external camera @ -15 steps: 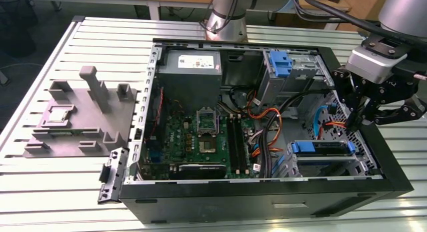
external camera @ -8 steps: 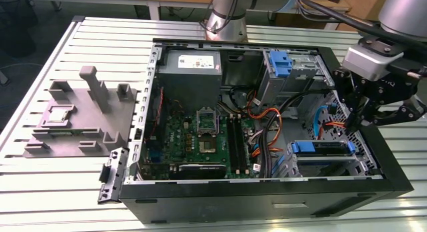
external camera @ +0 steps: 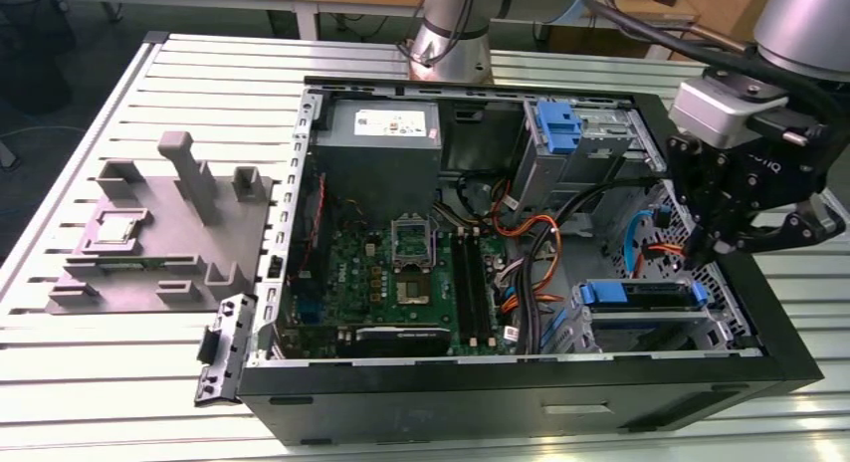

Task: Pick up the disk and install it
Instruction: 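Insert the first disk wire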

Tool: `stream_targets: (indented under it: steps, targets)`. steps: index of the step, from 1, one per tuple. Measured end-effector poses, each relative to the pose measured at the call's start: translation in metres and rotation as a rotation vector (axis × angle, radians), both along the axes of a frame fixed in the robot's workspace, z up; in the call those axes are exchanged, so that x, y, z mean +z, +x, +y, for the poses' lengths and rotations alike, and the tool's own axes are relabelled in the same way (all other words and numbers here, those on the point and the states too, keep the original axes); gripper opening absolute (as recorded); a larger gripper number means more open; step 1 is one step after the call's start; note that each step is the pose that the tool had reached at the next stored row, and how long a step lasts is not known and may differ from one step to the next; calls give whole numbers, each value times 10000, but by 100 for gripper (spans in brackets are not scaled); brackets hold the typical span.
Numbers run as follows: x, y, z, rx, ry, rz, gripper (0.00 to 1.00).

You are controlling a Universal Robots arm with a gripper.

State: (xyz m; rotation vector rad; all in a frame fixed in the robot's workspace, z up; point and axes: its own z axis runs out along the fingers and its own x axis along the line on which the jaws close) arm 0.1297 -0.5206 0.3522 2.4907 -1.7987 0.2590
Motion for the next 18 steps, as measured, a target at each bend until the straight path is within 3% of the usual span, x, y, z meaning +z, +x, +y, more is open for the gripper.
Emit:
stream_targets:
  steps: [18]
  targets:
    - [-33,0,0,-3274,-1,0,17]
